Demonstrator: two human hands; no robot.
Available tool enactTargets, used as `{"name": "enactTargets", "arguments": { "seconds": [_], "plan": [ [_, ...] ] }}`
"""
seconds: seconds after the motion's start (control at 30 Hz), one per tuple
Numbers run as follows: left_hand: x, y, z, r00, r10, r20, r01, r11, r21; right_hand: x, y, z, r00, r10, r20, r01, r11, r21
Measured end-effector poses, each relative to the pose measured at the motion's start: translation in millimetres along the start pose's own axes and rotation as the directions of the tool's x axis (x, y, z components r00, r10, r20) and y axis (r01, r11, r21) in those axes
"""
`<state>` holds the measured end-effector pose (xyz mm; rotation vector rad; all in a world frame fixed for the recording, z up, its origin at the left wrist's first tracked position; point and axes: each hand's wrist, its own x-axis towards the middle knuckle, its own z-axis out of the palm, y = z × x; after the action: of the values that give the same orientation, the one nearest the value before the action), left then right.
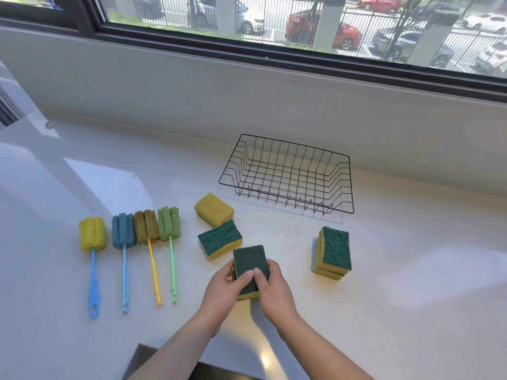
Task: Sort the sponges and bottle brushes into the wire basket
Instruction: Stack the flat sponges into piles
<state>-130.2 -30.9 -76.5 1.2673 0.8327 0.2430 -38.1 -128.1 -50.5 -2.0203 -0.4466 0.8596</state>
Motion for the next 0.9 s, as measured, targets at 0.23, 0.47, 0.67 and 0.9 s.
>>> {"name": "enactTargets", "arguments": {
  "seconds": [0.23,0.47,0.67,0.9],
  "plan": [
    [38,33,45,1.0,-0.021,0.024,0.02,0.999,0.03,21,-19,-52,0.997,0.024,-0.074,-0.02,0.998,0.058],
    [69,51,80,0.999,-0.029,0.014,0.027,0.988,0.151,28,-19,-99,0.997,-0.023,-0.07,0.012,0.987,-0.159],
    [78,55,92,0.998,-0.03,0.05,0.019,0.975,0.219,30,11,-167,0.923,-0.11,-0.369,-0.065,0.9,-0.43],
    [82,61,108,0.996,-0.02,0.083,-0.001,0.969,0.247,35,33,-167,0.954,0.101,-0.283,-0.16,0.968,-0.194]
  ]
}}
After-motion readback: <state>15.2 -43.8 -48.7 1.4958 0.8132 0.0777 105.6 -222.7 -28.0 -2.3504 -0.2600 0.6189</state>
